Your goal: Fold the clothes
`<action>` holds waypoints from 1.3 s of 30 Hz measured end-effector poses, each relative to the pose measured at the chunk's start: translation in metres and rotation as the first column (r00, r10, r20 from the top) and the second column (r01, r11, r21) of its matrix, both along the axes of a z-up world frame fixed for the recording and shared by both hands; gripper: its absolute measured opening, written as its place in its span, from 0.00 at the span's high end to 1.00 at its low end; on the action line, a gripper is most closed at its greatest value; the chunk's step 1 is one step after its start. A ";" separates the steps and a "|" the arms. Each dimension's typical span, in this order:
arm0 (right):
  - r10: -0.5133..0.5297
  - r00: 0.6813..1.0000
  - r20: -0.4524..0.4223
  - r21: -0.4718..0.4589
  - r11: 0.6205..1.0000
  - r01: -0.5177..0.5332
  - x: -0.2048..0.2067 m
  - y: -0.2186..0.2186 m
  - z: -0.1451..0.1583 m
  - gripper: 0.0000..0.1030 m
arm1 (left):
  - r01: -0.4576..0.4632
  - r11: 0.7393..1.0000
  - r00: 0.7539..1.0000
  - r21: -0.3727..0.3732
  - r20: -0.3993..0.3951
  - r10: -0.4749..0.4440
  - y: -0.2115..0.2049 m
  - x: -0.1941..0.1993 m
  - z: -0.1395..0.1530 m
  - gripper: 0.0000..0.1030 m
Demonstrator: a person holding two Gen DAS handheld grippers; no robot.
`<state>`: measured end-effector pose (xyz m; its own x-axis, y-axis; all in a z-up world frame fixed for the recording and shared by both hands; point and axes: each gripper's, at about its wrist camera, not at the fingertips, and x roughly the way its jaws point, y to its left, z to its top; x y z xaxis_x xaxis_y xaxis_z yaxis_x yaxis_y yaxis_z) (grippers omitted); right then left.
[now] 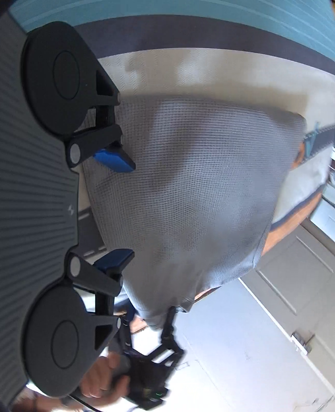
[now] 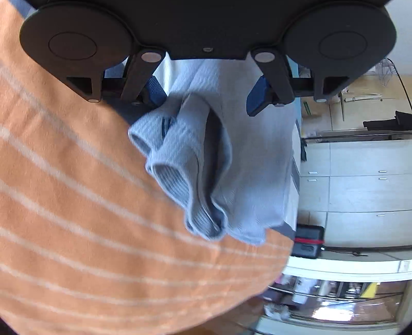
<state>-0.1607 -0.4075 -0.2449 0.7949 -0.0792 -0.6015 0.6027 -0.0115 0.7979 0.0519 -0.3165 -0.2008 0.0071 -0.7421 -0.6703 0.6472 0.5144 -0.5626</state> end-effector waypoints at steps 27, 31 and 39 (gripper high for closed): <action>0.539 0.578 -0.613 -0.625 0.116 -0.772 0.196 0.149 0.079 0.84 | -0.443 0.851 0.837 -0.283 -0.471 0.280 0.084 0.041 -0.033 0.30; 0.540 0.588 -0.603 -0.636 0.119 -0.762 0.192 0.146 0.084 0.84 | -0.422 0.842 0.850 -0.337 -0.471 0.237 0.075 0.040 -0.034 0.30; 0.529 0.599 -0.601 -0.635 0.140 -0.760 0.190 0.151 0.080 0.84 | -0.386 0.860 0.888 -0.333 -0.388 0.249 0.075 0.044 -0.030 0.30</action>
<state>0.0291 -0.2565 -0.1653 0.6877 -0.0943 -0.7198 0.1689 0.9851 0.0323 0.0960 -0.2417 -0.2305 0.1247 -0.9349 -0.3322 0.2349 0.3531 -0.9056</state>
